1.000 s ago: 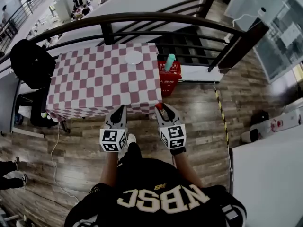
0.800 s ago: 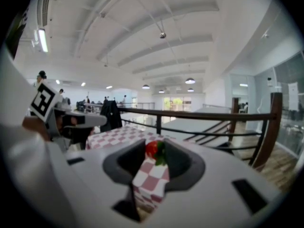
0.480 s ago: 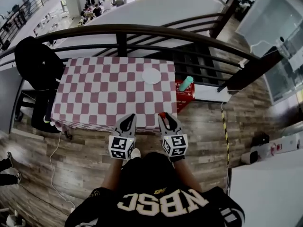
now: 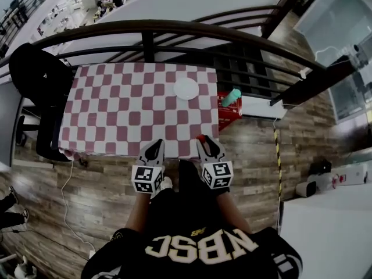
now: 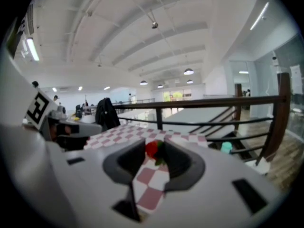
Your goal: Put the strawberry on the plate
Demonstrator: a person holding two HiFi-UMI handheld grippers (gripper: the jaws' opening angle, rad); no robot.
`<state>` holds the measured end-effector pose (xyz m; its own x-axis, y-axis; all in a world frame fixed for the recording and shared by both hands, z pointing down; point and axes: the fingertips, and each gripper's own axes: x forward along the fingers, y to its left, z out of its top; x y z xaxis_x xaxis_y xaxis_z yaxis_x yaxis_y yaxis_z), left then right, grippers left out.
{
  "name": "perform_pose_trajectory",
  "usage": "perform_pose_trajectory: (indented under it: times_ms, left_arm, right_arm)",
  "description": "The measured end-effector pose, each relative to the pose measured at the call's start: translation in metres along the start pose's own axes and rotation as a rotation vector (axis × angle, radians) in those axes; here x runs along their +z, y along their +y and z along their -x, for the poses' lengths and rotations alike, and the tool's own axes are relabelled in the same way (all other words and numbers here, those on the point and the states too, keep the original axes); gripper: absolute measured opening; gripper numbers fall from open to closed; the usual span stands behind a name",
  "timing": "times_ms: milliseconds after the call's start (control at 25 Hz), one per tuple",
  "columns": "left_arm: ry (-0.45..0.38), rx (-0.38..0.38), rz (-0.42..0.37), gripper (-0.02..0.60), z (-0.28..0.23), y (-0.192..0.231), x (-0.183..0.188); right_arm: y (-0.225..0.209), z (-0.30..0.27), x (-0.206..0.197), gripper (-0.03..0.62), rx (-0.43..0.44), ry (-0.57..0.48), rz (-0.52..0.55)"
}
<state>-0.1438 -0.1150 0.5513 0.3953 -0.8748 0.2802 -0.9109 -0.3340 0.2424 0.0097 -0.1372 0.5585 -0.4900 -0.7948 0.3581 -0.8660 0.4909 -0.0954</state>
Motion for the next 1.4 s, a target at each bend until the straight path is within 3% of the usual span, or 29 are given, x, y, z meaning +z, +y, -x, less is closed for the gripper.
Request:
perform_pose_trajectory:
  times_ms: [320,720,1120,1400]
  left_arm:
    - [0.071,-0.013,-0.037,0.009,-0.067,0.013,0.001]
    - [0.179,-0.003,-0.072,0.009,-0.135,0.047,-0.019]
    - [0.228,-0.003,-0.07,0.009,-0.196,0.078,-0.039]
    - [0.245,-0.059,-0.074,0.009,-0.237,0.076,-0.047]
  right_arm:
    - [-0.081,-0.046,0.004,0.126,-0.031,0.064,0.0]
    - [-0.145,-0.122,0.009,0.126,0.044,0.152,0.166]
    - [-0.146,-0.224,0.006,0.126,0.179,0.184,0.243]
    - [-0.13,-0.288,-0.019,0.126,0.27,0.223,0.255]
